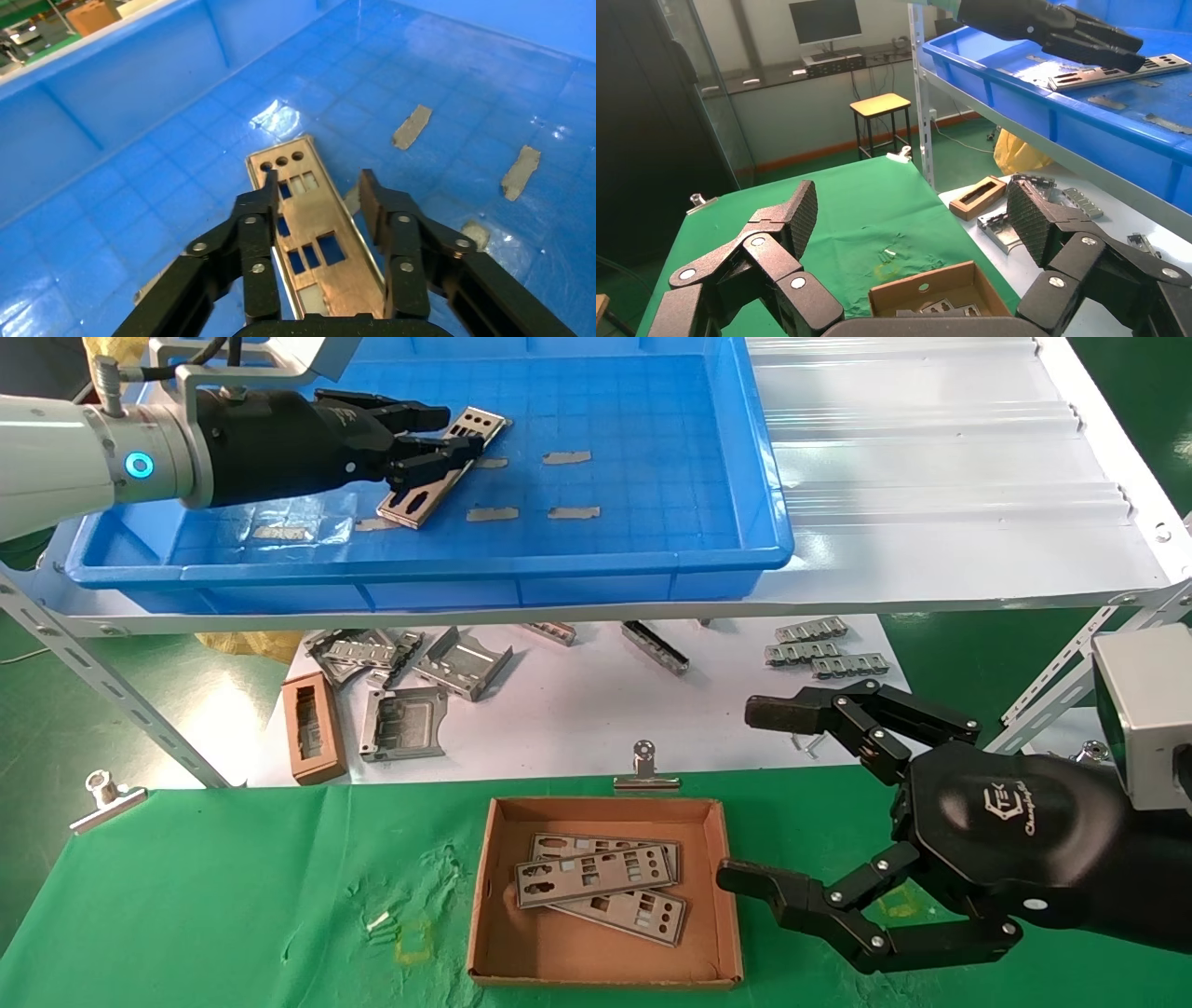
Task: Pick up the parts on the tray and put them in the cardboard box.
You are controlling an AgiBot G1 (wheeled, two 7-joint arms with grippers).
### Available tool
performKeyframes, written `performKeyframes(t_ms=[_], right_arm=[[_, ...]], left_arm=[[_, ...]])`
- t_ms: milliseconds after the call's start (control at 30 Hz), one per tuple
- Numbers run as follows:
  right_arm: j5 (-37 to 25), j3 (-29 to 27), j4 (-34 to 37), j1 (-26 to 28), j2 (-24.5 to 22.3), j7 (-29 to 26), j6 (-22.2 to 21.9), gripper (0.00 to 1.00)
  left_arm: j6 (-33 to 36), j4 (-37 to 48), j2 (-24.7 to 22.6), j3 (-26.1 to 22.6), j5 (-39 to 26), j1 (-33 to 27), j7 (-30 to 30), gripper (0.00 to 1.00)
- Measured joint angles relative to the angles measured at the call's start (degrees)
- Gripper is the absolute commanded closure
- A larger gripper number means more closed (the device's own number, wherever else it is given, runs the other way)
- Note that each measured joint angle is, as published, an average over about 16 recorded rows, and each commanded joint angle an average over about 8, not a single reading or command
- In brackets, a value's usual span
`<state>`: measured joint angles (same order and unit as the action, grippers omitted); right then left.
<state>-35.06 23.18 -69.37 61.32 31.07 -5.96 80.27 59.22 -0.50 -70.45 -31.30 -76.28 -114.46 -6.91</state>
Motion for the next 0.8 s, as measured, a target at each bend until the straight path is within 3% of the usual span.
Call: performKeyframes(t_ms=[100, 333, 367, 800], right_arm=[[0.0, 0.0, 0.0, 0.0, 0.0, 0.0, 0.0, 0.0], [0.0, 0.0, 0.0, 0.0, 0.0, 0.0, 0.0, 0.0], [0.0, 0.0, 0.0, 0.0, 0.0, 0.0, 0.0, 0.0], [0.0, 0.0, 0.0, 0.0, 0.0, 0.0, 0.0, 0.0]], left_arm=[[-0.1, 0.3, -0.1, 0.1, 0.1, 0.1, 0.2, 0.04], [0.0, 0.9, -0.2, 0.2, 0.3, 0.3, 1.3, 0.92], [0.1, 1.0, -0.3, 0.2, 0.3, 0.3, 1.5, 1.0], [0.5, 1.1, -0.4, 0.0, 0.0, 0.5, 2.7, 1.0]])
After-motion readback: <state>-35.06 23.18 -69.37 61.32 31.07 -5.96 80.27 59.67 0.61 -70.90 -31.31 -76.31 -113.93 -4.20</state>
